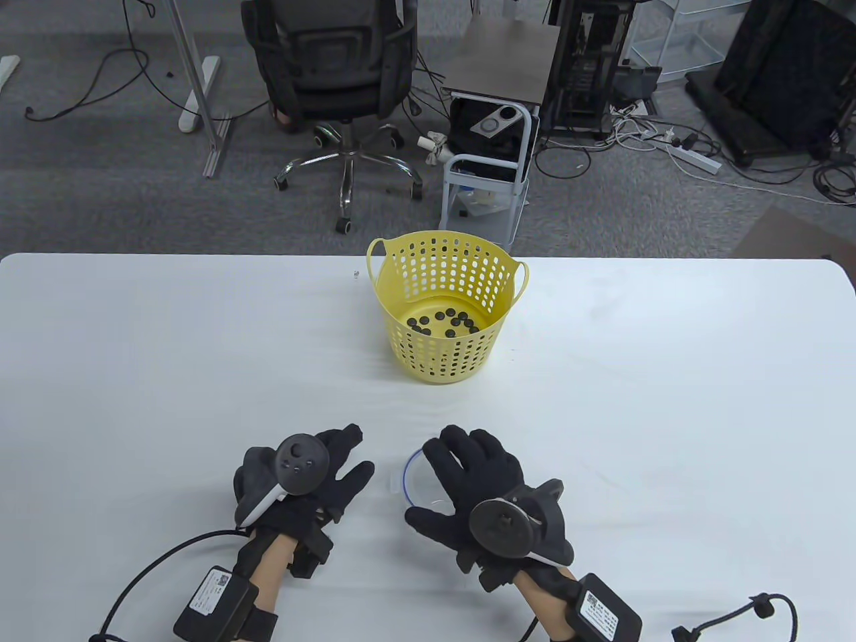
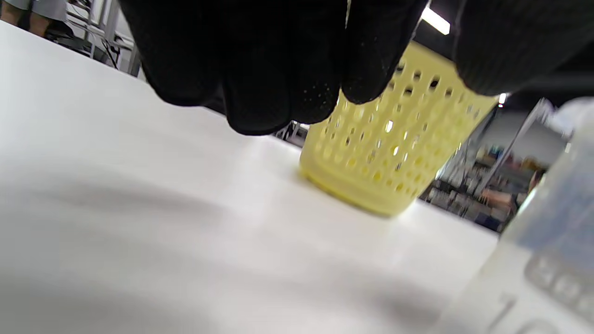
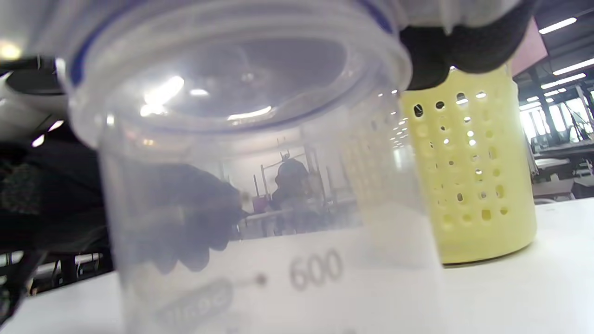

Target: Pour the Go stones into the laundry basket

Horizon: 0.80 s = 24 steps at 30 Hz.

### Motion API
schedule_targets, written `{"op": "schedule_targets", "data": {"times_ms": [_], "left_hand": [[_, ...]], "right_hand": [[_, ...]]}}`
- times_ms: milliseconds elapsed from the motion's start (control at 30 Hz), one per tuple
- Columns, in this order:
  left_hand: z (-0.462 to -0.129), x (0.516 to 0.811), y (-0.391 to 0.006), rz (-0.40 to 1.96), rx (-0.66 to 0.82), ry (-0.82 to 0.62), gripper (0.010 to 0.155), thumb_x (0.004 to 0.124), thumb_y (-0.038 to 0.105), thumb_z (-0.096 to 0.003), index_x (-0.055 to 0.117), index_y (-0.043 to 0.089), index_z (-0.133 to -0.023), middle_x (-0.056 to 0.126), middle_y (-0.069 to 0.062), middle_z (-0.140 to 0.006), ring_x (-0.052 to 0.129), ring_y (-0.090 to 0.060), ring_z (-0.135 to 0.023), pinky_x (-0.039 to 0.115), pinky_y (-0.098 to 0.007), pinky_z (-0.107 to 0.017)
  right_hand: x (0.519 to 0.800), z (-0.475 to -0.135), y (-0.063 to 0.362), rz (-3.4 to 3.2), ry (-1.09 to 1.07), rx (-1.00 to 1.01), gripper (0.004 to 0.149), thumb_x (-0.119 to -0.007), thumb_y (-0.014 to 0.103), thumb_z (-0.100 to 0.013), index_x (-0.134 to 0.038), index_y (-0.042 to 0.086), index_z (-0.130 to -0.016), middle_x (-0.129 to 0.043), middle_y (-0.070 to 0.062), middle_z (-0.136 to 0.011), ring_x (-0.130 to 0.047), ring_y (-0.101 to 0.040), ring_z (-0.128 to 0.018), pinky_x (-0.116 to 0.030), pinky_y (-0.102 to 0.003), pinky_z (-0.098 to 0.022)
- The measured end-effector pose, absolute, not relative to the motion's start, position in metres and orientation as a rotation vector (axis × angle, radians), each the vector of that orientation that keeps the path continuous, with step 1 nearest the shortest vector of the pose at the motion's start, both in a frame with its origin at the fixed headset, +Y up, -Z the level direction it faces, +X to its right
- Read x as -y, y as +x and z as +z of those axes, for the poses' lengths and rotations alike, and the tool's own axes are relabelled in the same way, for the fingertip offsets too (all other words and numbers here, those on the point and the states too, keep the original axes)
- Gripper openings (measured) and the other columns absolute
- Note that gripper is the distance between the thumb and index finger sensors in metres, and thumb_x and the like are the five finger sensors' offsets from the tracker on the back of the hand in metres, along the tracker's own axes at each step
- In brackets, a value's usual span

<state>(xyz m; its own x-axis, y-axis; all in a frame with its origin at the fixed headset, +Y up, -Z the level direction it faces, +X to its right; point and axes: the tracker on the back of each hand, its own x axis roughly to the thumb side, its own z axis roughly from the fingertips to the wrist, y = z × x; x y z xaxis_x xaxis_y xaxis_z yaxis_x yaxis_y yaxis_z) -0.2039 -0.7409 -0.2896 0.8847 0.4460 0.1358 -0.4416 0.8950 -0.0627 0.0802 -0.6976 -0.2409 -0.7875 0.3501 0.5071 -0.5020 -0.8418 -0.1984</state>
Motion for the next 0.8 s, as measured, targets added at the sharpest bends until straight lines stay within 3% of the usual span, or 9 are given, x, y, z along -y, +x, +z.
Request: {"op": "schedule_targets", "data": {"times_ms": [133, 233, 367, 500, 600, 800], "left_hand": [[-0.281, 0.734, -0.205, 0.762, 0.112, 0.077, 0.068, 0.074, 0.07, -0.0441, 0.069, 0.036, -0.102, 0.075, 0.003, -0.109, 0.091, -0.026, -0.09, 0.077, -0.05, -0.064], [-0.273, 0.737, -0.192, 0.924, 0.126, 0.007, 0.072, 0.072, 0.074, -0.0439, 0.066, 0.035, -0.104, 0.071, 0.002, -0.112, 0.087, -0.027, -0.093, 0.076, -0.05, -0.065], [-0.265, 0.743, -0.167, 0.931, 0.175, -0.122, 0.077, 0.07, 0.076, -0.0448, 0.059, 0.032, -0.108, 0.062, -0.003, -0.116, 0.08, -0.03, -0.098, 0.072, -0.051, -0.068], [-0.261, 0.75, -0.15, 0.879, 0.201, -0.152, 0.078, 0.07, 0.075, -0.0447, 0.056, 0.031, -0.108, 0.062, -0.003, -0.115, 0.081, -0.031, -0.096, 0.073, -0.051, -0.066], [-0.26, 0.755, -0.145, 0.905, 0.195, -0.165, 0.078, 0.069, 0.073, -0.0458, 0.051, 0.031, -0.109, 0.062, -0.002, -0.115, 0.082, -0.031, -0.095, 0.074, -0.051, -0.066], [-0.263, 0.763, -0.147, 0.959, 0.171, -0.157, 0.073, 0.067, 0.071, -0.0466, 0.055, 0.034, -0.108, 0.068, 0.0, -0.112, 0.085, -0.029, -0.093, 0.076, -0.05, -0.065]], "right_hand": [[0.7, -0.25, 0.103, 2.397, 0.414, 0.382, 0.08, -0.074, 0.073, -0.042, -0.071, 0.016, -0.098, -0.072, -0.02, -0.103, -0.079, -0.059, -0.081, -0.072, -0.065, -0.055], [0.707, -0.256, 0.118, 2.256, 0.266, 0.298, 0.076, -0.075, 0.068, -0.045, -0.071, 0.014, -0.097, -0.074, -0.022, -0.1, -0.081, -0.058, -0.079, -0.073, -0.065, -0.053], [0.72, -0.264, 0.128, 2.144, 0.149, 0.166, 0.072, -0.076, 0.062, -0.047, -0.07, 0.012, -0.097, -0.075, -0.023, -0.099, -0.084, -0.056, -0.076, -0.075, -0.063, -0.052], [0.736, -0.268, 0.128, 2.108, 0.109, 0.005, 0.069, -0.075, 0.059, -0.049, -0.069, 0.011, -0.098, -0.077, -0.024, -0.097, -0.088, -0.053, -0.072, -0.077, -0.061, -0.049], [0.743, -0.269, 0.125, 2.113, 0.11, -0.005, 0.066, -0.075, 0.056, -0.049, -0.071, 0.01, -0.097, -0.081, -0.023, -0.094, -0.093, -0.05, -0.066, -0.08, -0.059, -0.046], [0.747, -0.267, 0.119, 2.133, 0.129, 0.036, 0.062, -0.071, 0.056, -0.049, -0.077, 0.012, -0.092, -0.088, -0.021, -0.087, -0.096, -0.046, -0.058, -0.081, -0.057, -0.042]]}}
